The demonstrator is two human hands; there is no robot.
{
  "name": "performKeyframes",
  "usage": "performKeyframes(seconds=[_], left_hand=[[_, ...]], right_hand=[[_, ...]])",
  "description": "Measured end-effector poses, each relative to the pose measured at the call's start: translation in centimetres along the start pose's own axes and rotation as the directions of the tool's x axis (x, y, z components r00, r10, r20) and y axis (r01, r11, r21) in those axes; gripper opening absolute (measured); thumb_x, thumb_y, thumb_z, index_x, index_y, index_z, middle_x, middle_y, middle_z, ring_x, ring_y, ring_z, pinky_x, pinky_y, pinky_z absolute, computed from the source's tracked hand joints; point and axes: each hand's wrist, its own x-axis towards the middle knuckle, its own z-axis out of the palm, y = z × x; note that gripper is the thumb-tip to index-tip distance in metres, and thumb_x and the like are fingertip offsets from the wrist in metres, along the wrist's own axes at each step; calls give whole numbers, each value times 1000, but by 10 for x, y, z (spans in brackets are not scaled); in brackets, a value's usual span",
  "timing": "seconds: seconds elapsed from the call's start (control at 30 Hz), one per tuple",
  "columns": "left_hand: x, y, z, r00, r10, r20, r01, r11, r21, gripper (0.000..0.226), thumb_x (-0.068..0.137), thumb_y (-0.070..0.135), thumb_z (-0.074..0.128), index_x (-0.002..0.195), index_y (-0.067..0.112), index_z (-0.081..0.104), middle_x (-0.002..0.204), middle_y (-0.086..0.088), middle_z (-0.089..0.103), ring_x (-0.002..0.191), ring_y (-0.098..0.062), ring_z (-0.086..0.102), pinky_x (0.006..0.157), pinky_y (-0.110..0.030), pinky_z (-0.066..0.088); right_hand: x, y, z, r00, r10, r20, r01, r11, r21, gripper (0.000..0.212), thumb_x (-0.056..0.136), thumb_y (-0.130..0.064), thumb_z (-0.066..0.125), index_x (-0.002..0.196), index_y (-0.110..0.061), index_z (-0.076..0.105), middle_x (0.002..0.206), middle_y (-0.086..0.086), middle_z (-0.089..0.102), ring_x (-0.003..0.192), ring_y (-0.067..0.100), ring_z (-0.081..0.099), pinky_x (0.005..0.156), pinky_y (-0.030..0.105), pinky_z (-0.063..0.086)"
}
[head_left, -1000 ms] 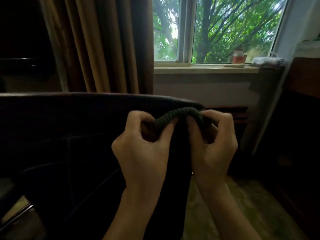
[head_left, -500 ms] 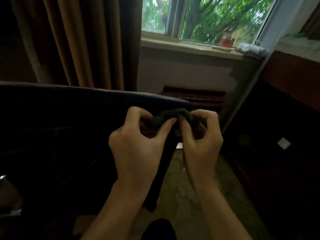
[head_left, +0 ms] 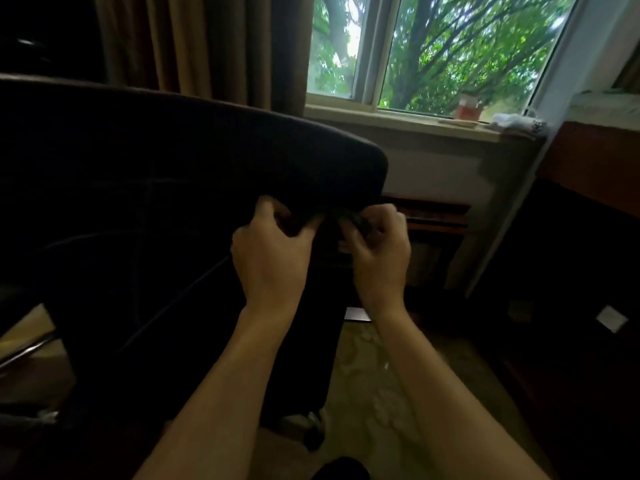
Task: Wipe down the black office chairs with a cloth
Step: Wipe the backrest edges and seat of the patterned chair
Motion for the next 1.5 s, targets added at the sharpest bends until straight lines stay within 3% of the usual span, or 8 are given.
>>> performKeyframes(seconds=[0.13,0.23,0.5,0.6,0.77,1.1,1.27,1.5], left_hand=[[-32,-34,11,972,-232,29,232,973,-3,29,80,43,76,94,21,63,83,7,65,81,-15,66,75,-29,55],[-40,-38,18,962,-269,44,270,962,-42,28,80,44,76,93,22,66,82,7,68,78,-13,67,75,-36,58],[8,32,20,991,53,-126,-68,991,-118,26,78,32,79,79,24,54,66,25,48,62,5,54,66,-8,42],[13,35,24,986,86,-145,-100,990,-95,24,78,33,78,82,24,55,66,22,49,62,2,55,66,-6,42],[6,21,30,994,84,-76,-89,994,-70,25,79,32,77,83,25,54,68,24,48,61,12,49,61,1,39],[-10,4,28,998,-50,-35,47,994,-101,26,78,31,80,84,24,56,70,24,47,60,12,48,58,5,35],[-24,-26,22,991,-131,7,131,986,-107,26,78,32,80,88,20,59,73,21,50,65,5,50,58,4,35],[-61,-81,38,988,-157,11,157,986,-48,29,76,31,82,87,11,63,68,21,51,60,10,49,54,0,39]], right_hand=[[-30,26,10,999,32,19,-31,998,-55,19,82,-8,74,87,-13,56,93,-1,47,77,1,54,69,8,44],[-38,33,9,999,46,-1,-46,997,-60,25,83,-4,72,85,-20,53,92,-11,44,78,-3,55,69,5,43],[36,-20,-20,958,-184,-220,183,983,-28,17,83,-8,73,92,-10,59,94,10,53,76,-5,51,68,5,40],[50,-19,-23,973,-70,-219,87,994,68,37,82,-20,76,109,-10,53,106,8,50,80,-2,56,71,13,49],[46,10,-22,981,183,-56,-167,961,222,52,72,-48,78,109,-20,55,106,5,62,95,20,66,77,47,58],[32,12,-21,993,116,5,-115,979,167,39,77,-40,75,105,-21,56,107,6,62,94,19,65,75,42,59],[-3,42,-12,948,292,128,-310,936,165,40,76,-39,79,102,-27,50,106,8,58,95,23,65,61,31,60],[-62,86,13,941,338,-16,-337,940,47,32,83,-29,75,96,-25,46,97,4,58,84,16,63,67,37,58]])
